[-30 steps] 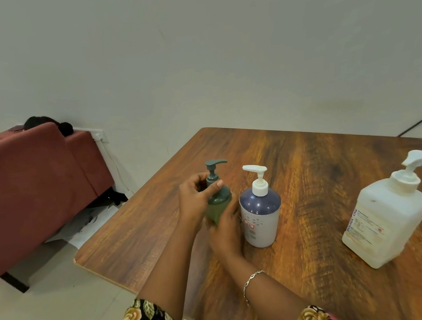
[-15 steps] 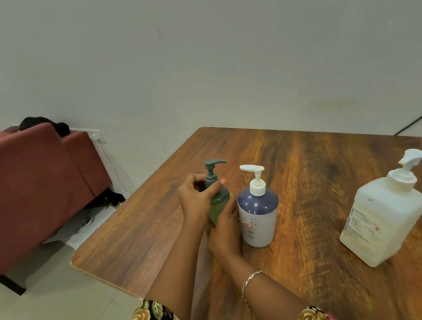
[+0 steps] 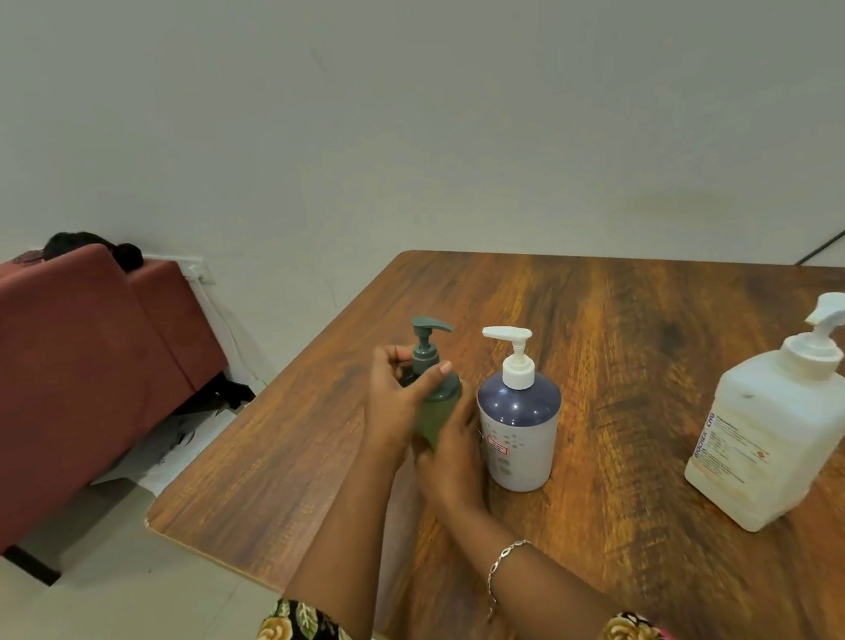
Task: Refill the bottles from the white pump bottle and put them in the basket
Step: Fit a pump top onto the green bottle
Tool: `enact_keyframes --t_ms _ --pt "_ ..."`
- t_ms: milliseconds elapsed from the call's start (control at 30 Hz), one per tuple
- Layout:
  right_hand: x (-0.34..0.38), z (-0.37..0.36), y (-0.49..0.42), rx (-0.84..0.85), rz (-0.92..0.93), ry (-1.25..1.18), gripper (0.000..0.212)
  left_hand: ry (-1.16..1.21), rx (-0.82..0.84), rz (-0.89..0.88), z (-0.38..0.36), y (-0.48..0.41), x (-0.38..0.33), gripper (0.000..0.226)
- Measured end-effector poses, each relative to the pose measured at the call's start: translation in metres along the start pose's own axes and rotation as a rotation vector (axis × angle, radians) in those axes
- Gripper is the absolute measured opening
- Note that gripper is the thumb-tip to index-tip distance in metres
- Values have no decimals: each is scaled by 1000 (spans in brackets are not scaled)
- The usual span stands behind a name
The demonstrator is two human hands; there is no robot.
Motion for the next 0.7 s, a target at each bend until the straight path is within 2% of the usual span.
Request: enact_keyframes --t_ms 100,167,233,333,433,533,600,700 --pt "0 -2 0 7 -3 10 89 8 -15 -98 1 4 0 16" --pt "-1 -1 -2 5 -6 -24 88 11 22 -157 1 7 0 12" --pt "-1 1 -3 -3 -14 -23 86 -25 41 -179 0 9 0 26" --pt "-1 0 0 -23 -1 -18 84 -14 9 -102 -3 10 1 47" --pt "0 -1 1 -44 2 3 79 -56 -90 -121 -4 11 1 28" --pt "0 -1 1 -46 16 -29 79 -24 -110 -169 -3 10 2 4" --pt "0 0 1 -25 14 -51 83 -5 -115 -128 -3 8 4 16" --pt "-1 3 -1 -28 10 -76 77 -10 -88 -138 -8 10 0 22"
Point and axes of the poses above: each hand's wrist, its own y-axis away from the middle knuckle, its own z-axis out of the back of the hand, x = y × z, the point moved 3 cm from there along -y, towards the middle knuckle, and after that the axes turned 9 degrees about -z, right-handed, at the moved point
